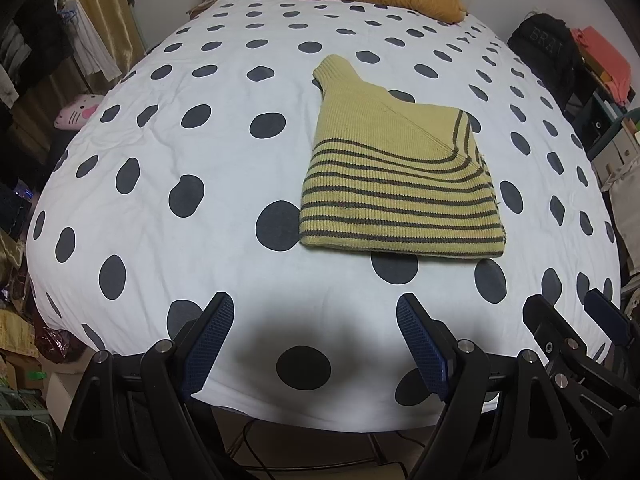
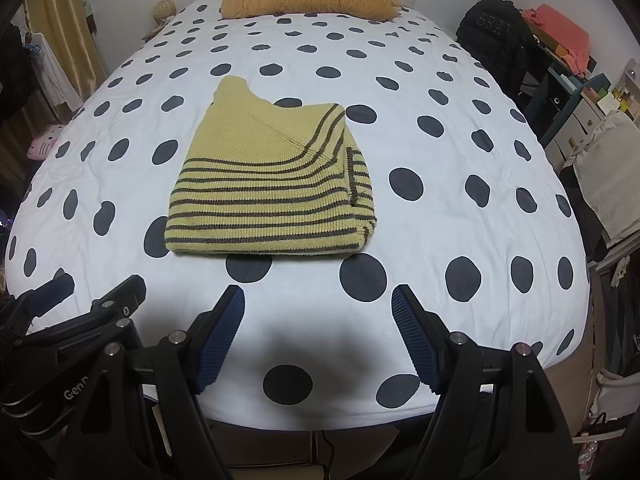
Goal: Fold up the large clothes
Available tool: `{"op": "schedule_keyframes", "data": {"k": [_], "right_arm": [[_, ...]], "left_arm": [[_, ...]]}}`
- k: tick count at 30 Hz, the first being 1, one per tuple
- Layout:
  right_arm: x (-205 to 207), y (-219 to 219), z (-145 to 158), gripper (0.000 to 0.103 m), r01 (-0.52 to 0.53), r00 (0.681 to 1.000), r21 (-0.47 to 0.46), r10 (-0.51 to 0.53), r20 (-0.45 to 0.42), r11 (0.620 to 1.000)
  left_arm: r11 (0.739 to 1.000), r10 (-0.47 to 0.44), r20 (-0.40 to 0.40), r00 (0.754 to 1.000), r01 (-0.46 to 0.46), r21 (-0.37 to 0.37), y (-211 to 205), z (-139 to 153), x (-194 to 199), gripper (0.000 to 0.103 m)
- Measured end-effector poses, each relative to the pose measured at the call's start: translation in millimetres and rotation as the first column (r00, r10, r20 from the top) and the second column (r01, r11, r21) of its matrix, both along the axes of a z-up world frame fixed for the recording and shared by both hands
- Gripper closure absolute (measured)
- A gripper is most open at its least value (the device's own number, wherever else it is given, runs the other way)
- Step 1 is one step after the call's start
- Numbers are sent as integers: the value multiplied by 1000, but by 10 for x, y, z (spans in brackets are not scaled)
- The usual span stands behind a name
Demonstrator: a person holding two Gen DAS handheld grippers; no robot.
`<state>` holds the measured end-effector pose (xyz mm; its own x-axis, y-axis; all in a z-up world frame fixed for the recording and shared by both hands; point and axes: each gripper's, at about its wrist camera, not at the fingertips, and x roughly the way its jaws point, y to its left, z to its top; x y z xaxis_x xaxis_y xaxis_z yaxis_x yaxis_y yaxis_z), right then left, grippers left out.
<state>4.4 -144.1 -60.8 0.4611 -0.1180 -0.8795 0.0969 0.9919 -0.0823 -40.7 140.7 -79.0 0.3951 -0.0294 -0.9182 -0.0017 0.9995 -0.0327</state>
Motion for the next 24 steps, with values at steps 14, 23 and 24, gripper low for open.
{"op": "schedule_keyframes", "data": {"k": [14, 23, 24], "right_arm": [[12, -17, 2, 27, -2, 1000, 1, 2, -2, 1000], [12, -41, -3, 27, -2, 1000, 1, 2, -4, 1000], [14, -40, -3, 27, -2, 1000, 1, 2, -5, 1000]], "left_arm": [[1000, -3, -4, 1000, 3, -1, 0, -8, 8, 19], [1000, -5, -8, 1000, 5, 1, 2, -26, 16, 19], [1000, -5, -9, 1000, 5, 1, 3, -26, 17, 19]]}}
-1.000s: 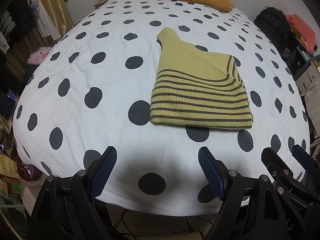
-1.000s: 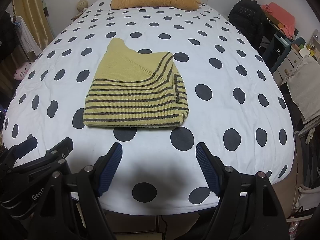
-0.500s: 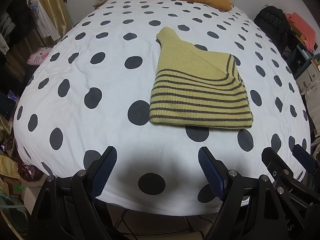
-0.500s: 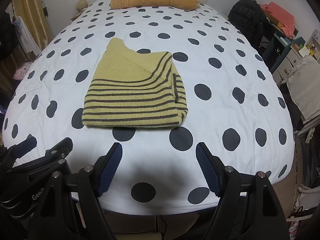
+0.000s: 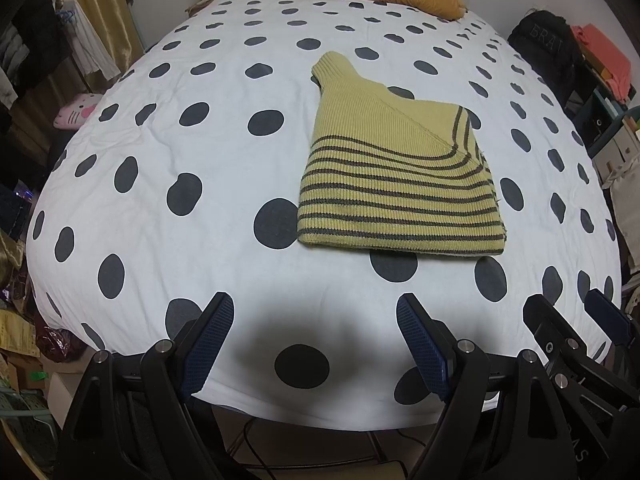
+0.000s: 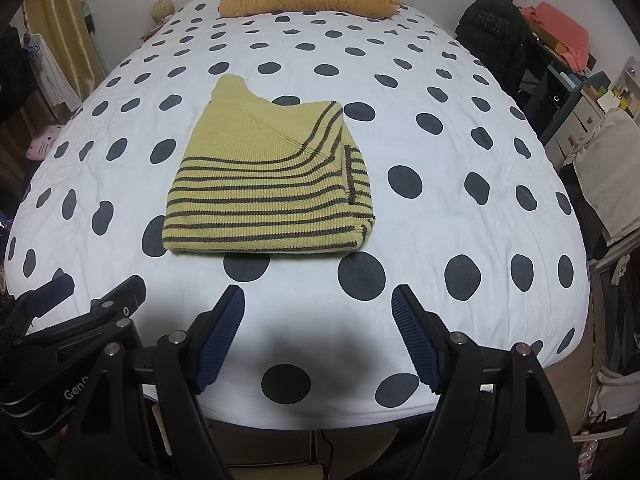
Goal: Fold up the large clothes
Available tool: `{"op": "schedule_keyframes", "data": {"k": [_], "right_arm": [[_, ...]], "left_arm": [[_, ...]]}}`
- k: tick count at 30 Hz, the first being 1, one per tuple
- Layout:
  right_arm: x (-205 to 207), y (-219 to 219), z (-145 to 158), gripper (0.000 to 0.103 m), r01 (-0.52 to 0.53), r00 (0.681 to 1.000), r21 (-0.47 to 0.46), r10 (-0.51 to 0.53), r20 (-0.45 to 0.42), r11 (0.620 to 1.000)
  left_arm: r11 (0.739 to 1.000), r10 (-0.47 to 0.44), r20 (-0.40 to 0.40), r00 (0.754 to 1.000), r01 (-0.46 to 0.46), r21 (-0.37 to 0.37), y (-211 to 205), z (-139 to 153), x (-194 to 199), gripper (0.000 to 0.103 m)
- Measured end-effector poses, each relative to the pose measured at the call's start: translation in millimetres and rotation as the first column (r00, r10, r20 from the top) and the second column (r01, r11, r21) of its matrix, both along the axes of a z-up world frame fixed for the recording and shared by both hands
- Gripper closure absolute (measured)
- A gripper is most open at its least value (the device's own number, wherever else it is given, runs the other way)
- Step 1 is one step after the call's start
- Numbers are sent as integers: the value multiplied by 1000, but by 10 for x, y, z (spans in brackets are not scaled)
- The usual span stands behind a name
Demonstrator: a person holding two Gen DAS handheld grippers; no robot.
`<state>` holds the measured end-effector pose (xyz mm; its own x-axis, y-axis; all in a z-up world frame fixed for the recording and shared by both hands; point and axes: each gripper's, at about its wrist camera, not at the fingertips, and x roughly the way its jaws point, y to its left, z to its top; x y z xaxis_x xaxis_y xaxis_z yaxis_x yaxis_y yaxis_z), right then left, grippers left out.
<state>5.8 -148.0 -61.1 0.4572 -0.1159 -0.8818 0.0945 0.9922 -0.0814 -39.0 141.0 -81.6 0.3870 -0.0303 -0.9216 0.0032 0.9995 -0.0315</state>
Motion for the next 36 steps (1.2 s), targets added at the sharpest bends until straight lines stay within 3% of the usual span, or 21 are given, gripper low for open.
{"op": "schedule_keyframes", "data": {"k": [36], "right_arm": [[-7, -70, -15, 27, -5, 1000, 1, 5, -6, 1000]], "left_arm": [[1000, -5, -13, 1000, 5, 2, -13, -29, 1, 19]]}}
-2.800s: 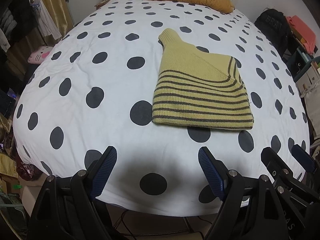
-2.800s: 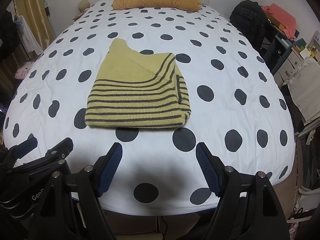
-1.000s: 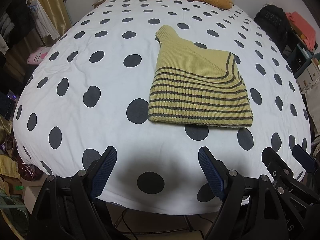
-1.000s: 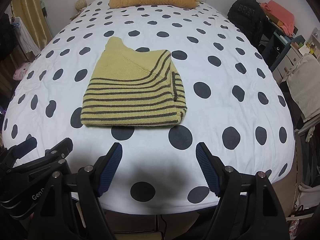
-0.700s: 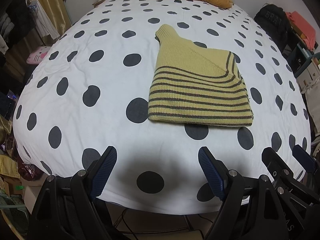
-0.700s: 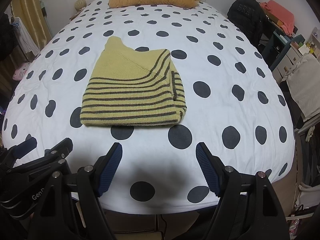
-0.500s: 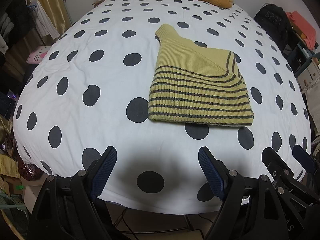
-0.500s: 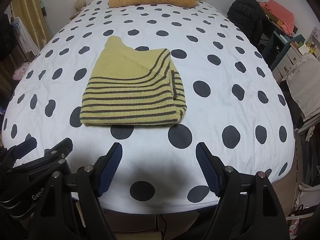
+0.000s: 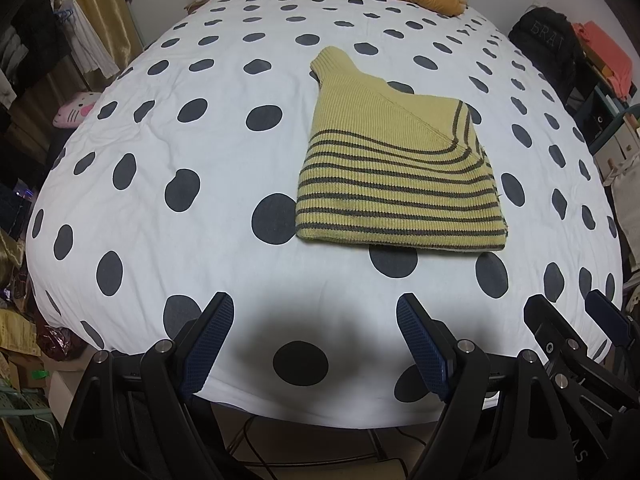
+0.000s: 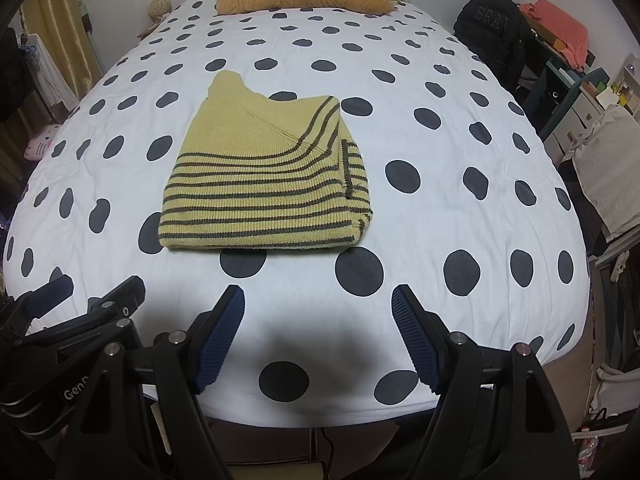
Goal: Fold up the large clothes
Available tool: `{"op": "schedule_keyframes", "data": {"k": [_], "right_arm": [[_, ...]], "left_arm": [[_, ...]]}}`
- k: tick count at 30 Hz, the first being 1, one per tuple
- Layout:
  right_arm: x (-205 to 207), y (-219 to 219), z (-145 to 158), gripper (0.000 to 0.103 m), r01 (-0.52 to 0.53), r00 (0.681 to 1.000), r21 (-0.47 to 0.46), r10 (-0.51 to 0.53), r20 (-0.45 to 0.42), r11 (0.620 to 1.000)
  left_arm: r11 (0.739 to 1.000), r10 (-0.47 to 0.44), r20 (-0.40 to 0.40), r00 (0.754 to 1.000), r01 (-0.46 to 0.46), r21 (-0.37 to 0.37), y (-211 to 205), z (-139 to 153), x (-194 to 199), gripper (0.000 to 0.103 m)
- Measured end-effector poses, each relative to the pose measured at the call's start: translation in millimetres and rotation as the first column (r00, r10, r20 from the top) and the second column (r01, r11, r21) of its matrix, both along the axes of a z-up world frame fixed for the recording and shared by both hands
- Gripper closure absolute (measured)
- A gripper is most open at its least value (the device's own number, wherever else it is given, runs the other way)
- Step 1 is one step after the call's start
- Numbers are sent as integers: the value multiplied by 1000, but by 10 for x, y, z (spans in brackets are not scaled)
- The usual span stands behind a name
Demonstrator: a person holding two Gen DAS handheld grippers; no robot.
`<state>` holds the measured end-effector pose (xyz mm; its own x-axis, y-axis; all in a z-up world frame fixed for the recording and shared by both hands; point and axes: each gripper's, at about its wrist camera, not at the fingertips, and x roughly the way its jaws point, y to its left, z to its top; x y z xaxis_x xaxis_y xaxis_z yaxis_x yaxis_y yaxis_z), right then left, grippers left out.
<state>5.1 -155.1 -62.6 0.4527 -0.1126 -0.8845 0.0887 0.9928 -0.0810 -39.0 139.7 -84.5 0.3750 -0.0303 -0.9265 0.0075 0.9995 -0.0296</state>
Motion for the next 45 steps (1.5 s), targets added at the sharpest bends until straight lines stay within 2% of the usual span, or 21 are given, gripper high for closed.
{"op": "schedule_keyframes", "data": {"k": [45], "right_arm": [[26, -46, 1, 27, -7, 1000, 0, 7, -4, 1000]], "left_arm": [[1000, -2, -11, 1000, 2, 0, -15, -16, 12, 19]]}}
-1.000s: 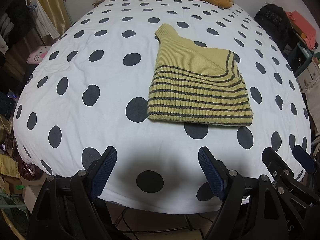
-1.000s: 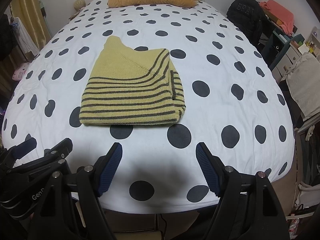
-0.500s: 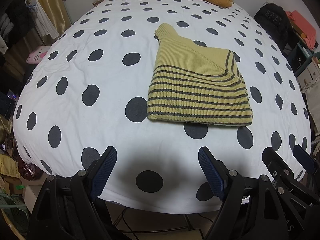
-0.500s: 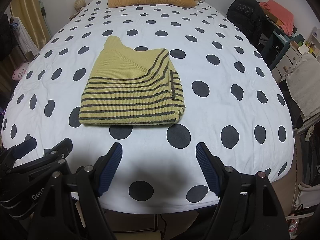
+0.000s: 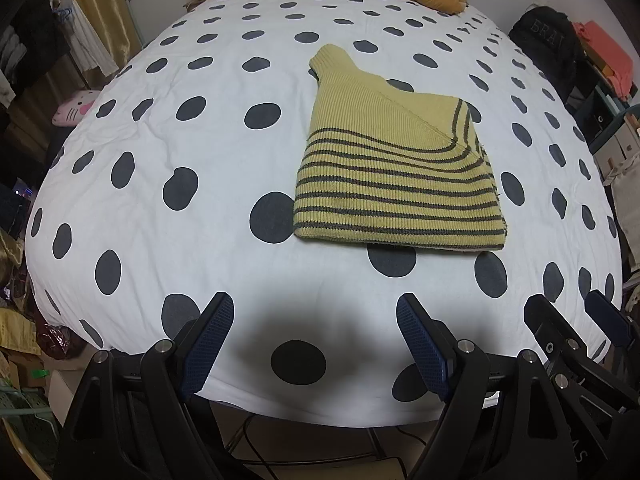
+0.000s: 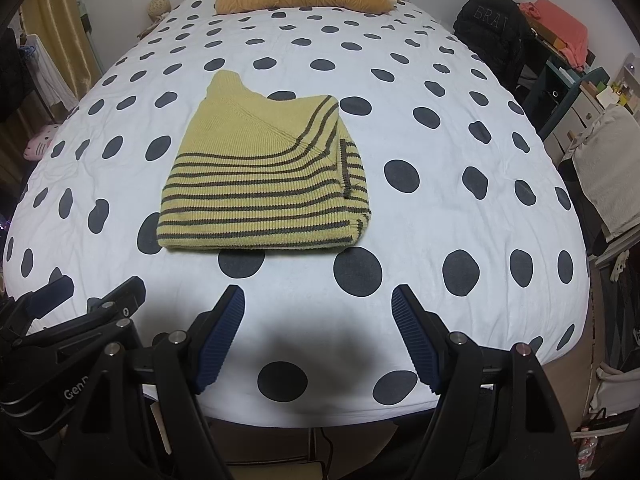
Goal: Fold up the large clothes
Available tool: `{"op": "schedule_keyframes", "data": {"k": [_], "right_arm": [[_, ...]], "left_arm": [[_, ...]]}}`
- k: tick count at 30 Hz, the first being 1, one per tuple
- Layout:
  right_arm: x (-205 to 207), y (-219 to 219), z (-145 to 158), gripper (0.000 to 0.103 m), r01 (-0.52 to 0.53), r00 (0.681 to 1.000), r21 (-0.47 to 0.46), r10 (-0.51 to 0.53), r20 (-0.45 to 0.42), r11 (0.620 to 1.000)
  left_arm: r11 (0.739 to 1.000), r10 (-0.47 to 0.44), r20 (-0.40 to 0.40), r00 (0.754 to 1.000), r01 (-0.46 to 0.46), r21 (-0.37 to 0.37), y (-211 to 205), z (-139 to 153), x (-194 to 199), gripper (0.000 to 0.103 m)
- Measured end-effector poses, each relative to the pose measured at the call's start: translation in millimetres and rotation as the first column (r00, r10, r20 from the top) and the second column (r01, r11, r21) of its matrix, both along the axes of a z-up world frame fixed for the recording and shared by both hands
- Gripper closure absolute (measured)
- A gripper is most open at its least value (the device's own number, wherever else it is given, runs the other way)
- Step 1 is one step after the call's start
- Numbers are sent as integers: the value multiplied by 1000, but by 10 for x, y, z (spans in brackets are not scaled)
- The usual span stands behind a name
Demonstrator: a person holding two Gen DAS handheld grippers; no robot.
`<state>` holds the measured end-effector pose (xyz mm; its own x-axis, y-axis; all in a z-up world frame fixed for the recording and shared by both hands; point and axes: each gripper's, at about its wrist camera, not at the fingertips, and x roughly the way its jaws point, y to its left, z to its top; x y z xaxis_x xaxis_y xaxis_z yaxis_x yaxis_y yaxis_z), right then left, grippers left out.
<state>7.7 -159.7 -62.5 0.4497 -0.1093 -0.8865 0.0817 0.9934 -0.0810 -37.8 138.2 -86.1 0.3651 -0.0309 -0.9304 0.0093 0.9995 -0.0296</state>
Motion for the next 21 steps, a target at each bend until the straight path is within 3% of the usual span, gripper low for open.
{"op": "schedule_keyframes", "data": {"k": [21], "right_arm": [[-23, -36, -25, 27, 3, 1000, 2, -3, -10, 1000]], "left_arm": [[1000, -2, 0, 1000, 2, 1, -4, -27, 34, 19]]}}
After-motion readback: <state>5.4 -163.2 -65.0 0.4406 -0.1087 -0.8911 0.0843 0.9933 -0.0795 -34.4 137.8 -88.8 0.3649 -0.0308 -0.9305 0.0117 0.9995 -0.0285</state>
